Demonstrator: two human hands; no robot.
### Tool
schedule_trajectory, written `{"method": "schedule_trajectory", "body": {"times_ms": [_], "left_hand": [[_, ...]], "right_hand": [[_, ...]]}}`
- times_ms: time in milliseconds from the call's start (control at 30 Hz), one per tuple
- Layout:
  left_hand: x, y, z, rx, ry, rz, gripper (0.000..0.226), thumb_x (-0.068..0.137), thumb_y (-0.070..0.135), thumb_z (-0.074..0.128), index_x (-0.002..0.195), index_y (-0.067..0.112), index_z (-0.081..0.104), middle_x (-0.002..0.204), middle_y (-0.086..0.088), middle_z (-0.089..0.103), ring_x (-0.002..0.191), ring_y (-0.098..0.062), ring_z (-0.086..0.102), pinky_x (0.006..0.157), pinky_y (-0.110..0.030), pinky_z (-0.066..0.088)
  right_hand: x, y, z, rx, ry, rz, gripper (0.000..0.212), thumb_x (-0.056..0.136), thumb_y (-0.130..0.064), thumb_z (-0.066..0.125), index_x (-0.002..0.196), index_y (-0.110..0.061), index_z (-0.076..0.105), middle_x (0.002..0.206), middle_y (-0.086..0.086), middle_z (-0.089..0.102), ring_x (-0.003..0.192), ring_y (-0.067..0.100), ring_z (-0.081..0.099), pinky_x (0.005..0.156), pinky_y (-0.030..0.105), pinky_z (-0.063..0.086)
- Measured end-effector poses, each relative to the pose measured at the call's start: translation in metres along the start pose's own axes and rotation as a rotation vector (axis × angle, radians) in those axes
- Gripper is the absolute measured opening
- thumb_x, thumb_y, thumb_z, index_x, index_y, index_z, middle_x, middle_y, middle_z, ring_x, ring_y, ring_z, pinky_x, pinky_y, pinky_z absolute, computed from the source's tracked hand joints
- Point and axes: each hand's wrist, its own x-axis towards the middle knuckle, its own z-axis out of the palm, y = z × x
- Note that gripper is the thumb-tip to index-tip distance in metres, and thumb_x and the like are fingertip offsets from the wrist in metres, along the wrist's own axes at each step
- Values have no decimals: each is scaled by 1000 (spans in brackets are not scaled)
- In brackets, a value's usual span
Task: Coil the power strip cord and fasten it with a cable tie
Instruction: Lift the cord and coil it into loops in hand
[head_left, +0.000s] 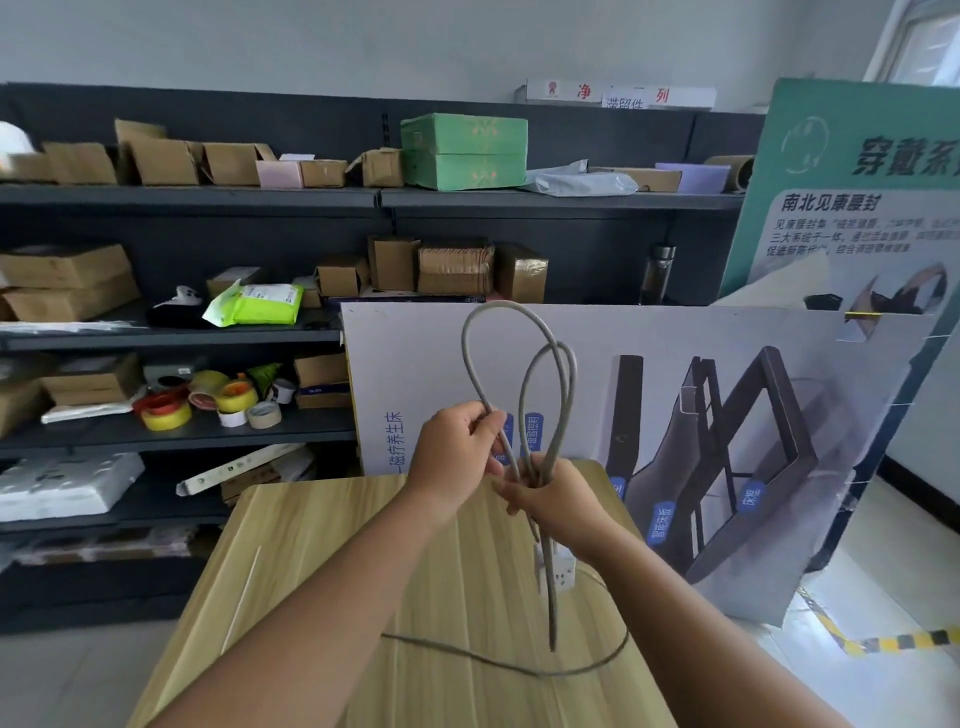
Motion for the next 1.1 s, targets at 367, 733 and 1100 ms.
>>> {"method": "schedule_trajectory", "body": {"times_ms": [367,733,1100], "left_hand": [[0,-17,-17,-56,-188,21,38,99,43,42,128,27,60,100,4,67,83,-12,68,77,-29,54],[-72,-100,61,-936,-673,-1113,65,98,51,37,126,-6,52,110,-25,66,83,-32,70,75,-40,56],[23,-105,1,-1349,268,-982,14,97,15,52,99,2,57,65,-4,59,59,-12,55,42,-24,53]], "right_hand": [[-3,-8,9,276,-63,-75,14,101,-14,50,88,-8,53,61,2,57,53,17,61,56,27,51],[-15,-67,-42,1144,-280,-128,31,97,-33,45,76,-14,58,38,-10,28,28,3,26,38,19,23],[-58,-46,-81,657,-95,123,24,86,-29,63,73,-9,57,42,-4,32,28,6,27,35,16,21]]}}
